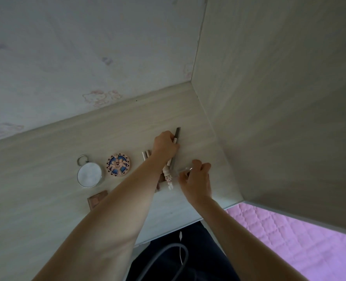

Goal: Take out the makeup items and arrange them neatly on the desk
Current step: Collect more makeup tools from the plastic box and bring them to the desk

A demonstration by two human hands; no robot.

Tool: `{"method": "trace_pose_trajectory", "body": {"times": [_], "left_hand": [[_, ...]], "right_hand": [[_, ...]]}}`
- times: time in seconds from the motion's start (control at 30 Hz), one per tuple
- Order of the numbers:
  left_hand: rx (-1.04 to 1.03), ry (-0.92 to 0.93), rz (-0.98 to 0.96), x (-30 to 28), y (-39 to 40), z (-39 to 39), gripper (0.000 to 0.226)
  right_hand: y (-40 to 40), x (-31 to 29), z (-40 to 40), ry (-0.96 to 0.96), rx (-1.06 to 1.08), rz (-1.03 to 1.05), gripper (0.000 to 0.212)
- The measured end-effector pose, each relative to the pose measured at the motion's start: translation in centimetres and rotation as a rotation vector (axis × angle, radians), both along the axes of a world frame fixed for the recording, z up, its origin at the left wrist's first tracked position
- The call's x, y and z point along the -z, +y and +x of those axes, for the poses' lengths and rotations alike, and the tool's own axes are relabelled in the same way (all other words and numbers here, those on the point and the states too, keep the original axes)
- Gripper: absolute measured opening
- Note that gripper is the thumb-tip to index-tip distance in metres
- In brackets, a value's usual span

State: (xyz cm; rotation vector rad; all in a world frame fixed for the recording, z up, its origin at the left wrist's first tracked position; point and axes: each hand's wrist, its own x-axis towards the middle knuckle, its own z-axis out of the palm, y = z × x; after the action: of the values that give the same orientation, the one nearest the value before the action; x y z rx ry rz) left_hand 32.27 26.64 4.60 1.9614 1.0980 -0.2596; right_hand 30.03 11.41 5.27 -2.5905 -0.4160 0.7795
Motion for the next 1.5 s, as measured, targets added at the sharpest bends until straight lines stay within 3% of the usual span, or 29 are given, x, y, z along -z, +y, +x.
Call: {"method": "trace_pose_trajectory", "body": {"times": [0.1, 0.43, 0.63, 0.83, 0.97, 1.33, 1.5], "left_hand": [[0.032, -0.001, -0.003, 0.0, 0.3, 0.2, 0.023], [0.094, 0.01, 0.06, 0.1, 0.7, 0.7, 0.024], [0.071, 0.026, 0.079, 0.3, 0.7, 0.6, 0.022], [0.011, 0.013, 0.072, 0.4, 0.9, 0.8, 0.02], [-0.017, 0.015, 0.081, 0.4, 0.9, 0.8, 0.018], [-0.03, 0.069, 0.048, -0.4, 0.9, 0.7, 0.027], [-0.036, 0.079, -0.011, -1.0, 0.7, 0.3, 0.036]], "right_hand": [[0.4, 0.0, -0.1, 0.022, 0.001, 0.021, 0.058], [0.4, 0.1, -0.4, -0.155, -0.147, -0.191, 0.041], [0.1, -0.4, 0.7, -0.159, -0.094, -0.084, 0.054], [1.2, -0.3, 4.5, -0.024, 0.024, 0.131, 0.033], [2.6, 0.1, 6.7, 0.078, 0.054, 0.168, 0.025], [3.2, 0.7, 7.5, 0.017, 0.244, 0.232, 0.017], [2.8, 0.8, 6.9, -0.052, 0.136, 0.247, 0.014]]}}
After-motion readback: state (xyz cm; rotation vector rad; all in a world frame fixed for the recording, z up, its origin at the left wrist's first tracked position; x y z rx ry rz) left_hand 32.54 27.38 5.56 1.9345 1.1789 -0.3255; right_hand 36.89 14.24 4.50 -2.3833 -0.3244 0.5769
